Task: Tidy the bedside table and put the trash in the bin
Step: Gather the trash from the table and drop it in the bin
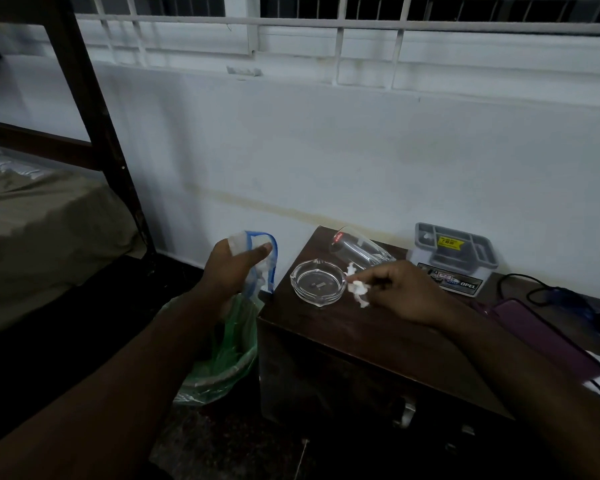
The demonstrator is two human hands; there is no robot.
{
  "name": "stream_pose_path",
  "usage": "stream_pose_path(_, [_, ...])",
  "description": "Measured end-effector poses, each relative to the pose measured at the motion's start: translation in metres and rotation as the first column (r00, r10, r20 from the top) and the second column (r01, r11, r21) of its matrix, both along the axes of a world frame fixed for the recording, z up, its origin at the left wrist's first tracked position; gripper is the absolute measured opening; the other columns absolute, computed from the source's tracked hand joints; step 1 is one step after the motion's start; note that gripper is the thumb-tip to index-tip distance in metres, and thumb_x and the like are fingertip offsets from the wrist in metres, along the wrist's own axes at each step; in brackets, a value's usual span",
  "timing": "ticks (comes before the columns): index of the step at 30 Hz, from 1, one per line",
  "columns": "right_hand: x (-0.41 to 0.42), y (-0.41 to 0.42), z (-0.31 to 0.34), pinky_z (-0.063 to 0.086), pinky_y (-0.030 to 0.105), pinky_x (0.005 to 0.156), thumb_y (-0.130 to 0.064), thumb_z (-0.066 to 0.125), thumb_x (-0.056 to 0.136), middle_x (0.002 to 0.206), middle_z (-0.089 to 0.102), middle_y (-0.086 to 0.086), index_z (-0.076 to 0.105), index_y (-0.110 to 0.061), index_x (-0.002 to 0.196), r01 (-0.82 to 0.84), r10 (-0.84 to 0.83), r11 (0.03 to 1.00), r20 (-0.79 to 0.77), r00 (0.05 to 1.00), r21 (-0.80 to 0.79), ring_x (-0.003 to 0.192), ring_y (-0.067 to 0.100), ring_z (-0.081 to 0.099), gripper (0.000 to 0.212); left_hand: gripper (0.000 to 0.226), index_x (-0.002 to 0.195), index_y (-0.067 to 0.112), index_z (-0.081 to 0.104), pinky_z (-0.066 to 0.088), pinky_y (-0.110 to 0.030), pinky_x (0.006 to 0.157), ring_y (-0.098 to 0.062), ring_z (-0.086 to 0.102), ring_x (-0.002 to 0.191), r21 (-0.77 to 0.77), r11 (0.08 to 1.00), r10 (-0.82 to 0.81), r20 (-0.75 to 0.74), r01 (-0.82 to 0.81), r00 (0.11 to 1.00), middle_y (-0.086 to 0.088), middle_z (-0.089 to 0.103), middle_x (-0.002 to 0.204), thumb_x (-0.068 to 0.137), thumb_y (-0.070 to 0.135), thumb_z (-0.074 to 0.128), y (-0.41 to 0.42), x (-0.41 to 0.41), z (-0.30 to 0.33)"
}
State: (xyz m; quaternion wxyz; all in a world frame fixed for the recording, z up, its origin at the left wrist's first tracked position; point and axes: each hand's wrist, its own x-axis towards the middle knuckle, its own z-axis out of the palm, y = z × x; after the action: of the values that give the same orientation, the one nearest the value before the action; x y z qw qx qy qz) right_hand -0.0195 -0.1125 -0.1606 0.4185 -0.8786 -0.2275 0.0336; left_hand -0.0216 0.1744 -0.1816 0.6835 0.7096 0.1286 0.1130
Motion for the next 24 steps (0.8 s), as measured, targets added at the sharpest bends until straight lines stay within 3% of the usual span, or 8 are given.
stream_pose_path(4, [0.003, 0.052, 0.008, 0.058, 0.023, 0.079, 0.001, 0.068, 0.083, 0.095, 0.077, 0.001, 0.074, -0.021, 0.104, -0.004, 0.069, 0.956, -0.211, 0.975, 0.295, 0.084, 0.012, 0.072, 0.031, 0.088, 0.135, 0.0, 0.047, 0.054, -0.057, 0.09, -0.043, 0.058, 0.113, -0.123, 0.989, 0.043, -0.284, -0.081, 0.958, -0.025, 0.055, 0.133, 0.065, 0.033, 0.09, 0.018, 0.01, -0.004])
stream_pose_path(7, [0.009, 0.113, 0.001, 0.059, 0.025, 0.077, 0.006, 0.064, 0.085, 0.097, 0.075, 0.01, 0.072, -0.017, 0.103, 0.022, 0.158, 0.886, -0.347, 0.924, 0.462, 0.084, 0.016, 0.071, 0.03, 0.079, 0.136, -0.006, 0.047, 0.053, -0.043, 0.08, -0.036, 0.061, 0.098, -0.193, 0.981, -0.061, -0.436, -0.028, 0.898, -0.028, 0.059, 0.126, 0.076, 0.03, 0.083, 0.034, 0.009, -0.016])
stream_pose_path(12, [0.02, 0.206, -0.035, 0.058, 0.049, 0.085, 0.006, 0.064, 0.082, 0.103, 0.071, 0.023, 0.072, -0.002, 0.102, 0.065, 0.025, 0.961, -0.321, 0.947, 0.268, 0.092, 0.034, 0.069, 0.022, 0.042, 0.112, 0.009, 0.059, 0.049, -0.039, 0.068, -0.034, 0.063, 0.093, -0.169, 0.984, -0.055, -0.6, -0.059, 0.798, -0.017, 0.061, 0.11, 0.089, 0.044, 0.064, 0.061, 0.01, -0.033])
stream_pose_path(14, [0.027, 0.227, -0.046, 0.056, 0.045, 0.087, 0.004, 0.065, 0.079, 0.108, 0.07, 0.019, 0.071, -0.004, 0.109, 0.019, 0.011, 0.995, -0.284, 0.959, 0.1, 0.099, 0.035, 0.066, 0.031, 0.037, 0.09, 0.006, 0.062, 0.047, -0.032, 0.058, -0.031, 0.062, 0.071, -0.223, 0.973, -0.08, -0.564, -0.059, 0.822, -0.017, 0.062, 0.087, 0.098, 0.041, 0.049, 0.071, 0.013, -0.036])
stream_pose_path(16, [0.033, 0.241, -0.053, 0.055, 0.035, 0.078, 0.006, 0.066, 0.076, 0.112, 0.067, 0.015, 0.065, -0.007, 0.122, -0.051, 0.042, 0.999, -0.357, 0.933, -0.017, 0.101, 0.03, 0.064, 0.048, 0.042, 0.091, 0.002, 0.063, 0.054, -0.029, 0.061, -0.033, 0.065, 0.066, -0.238, 0.965, -0.032, -0.536, -0.114, 0.843, -0.02, 0.066, 0.08, 0.099, 0.039, 0.045, 0.08, 0.018, -0.04])
stream_pose_path(18, [0.038, 0.25, -0.059, 0.053, 0.03, 0.065, 0.009, 0.064, 0.078, 0.122, 0.06, 0.016, 0.052, -0.009, 0.137, -0.091, 0.065, 0.995, -0.452, 0.889, -0.034, 0.103, 0.03, 0.062, 0.063, 0.047, 0.115, 0.0, 0.06, 0.051, -0.036, 0.076, -0.033, 0.063, 0.077, -0.251, 0.954, 0.01, -0.525, -0.166, 0.851, -0.02, 0.065, 0.086, 0.1, 0.041, 0.044, 0.084, 0.023, -0.042])
stream_pose_path(21, [0.042, 0.254, -0.064, 0.052, 0.025, 0.049, 0.007, 0.056, 0.084, 0.136, 0.052, 0.016, 0.044, -0.015, 0.143, -0.033, 0.026, 0.999, -0.491, 0.871, -0.005, 0.102, 0.035, 0.061, 0.064, 0.056, 0.133, 0.001, 0.05, 0.047, -0.036, 0.068, -0.033, 0.06, 0.084, -0.245, 0.953, 0.028, -0.522, -0.181, 0.852, -0.02, 0.062, 0.096, 0.1, 0.046, 0.042, 0.083, 0.027, -0.035])
stream_pose_path(24, [0.046, 0.252, -0.062, 0.057, 0.038, 0.08, 0.003, 0.055, 0.085, 0.137, 0.052, 0.015, 0.048, -0.013, 0.14, -0.025, 0.0, 0.998, -0.418, 0.909, -0.054, 0.111, 0.034, 0.059, 0.058, 0.059, 0.135, 0.01, 0.044, 0.041, -0.036, 0.068, -0.034, 0.056, 0.096, -0.183, 0.96, 0.078, -0.55, -0.211, 0.832, -0.02, 0.048, 0.139, 0.097, 0.054, 0.044, 0.078, 0.026, -0.032])
